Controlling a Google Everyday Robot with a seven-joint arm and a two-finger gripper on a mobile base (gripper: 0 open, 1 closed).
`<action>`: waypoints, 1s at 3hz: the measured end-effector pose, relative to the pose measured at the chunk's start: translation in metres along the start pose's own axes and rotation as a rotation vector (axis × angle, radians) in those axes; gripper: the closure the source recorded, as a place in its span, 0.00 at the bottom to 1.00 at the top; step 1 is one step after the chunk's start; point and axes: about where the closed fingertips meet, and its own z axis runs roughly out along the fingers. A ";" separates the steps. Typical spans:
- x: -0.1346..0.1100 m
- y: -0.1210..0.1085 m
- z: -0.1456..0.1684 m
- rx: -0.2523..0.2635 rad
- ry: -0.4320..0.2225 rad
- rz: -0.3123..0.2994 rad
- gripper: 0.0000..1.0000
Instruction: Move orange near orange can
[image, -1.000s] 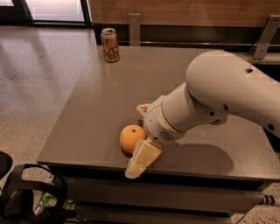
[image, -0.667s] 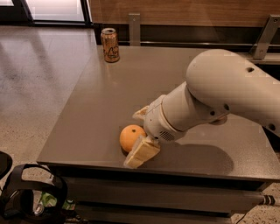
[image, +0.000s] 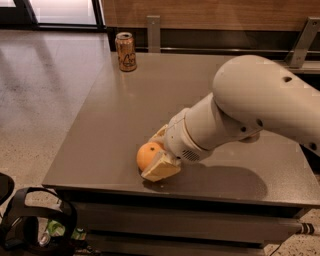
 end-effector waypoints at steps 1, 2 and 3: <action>-0.001 0.001 -0.001 0.003 0.001 -0.003 0.99; -0.003 -0.001 -0.002 0.005 0.003 -0.005 1.00; -0.018 -0.039 -0.018 0.019 0.028 -0.012 1.00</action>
Offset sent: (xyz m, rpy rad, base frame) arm -0.0008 0.0004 0.0013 -0.0017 -0.0033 0.0007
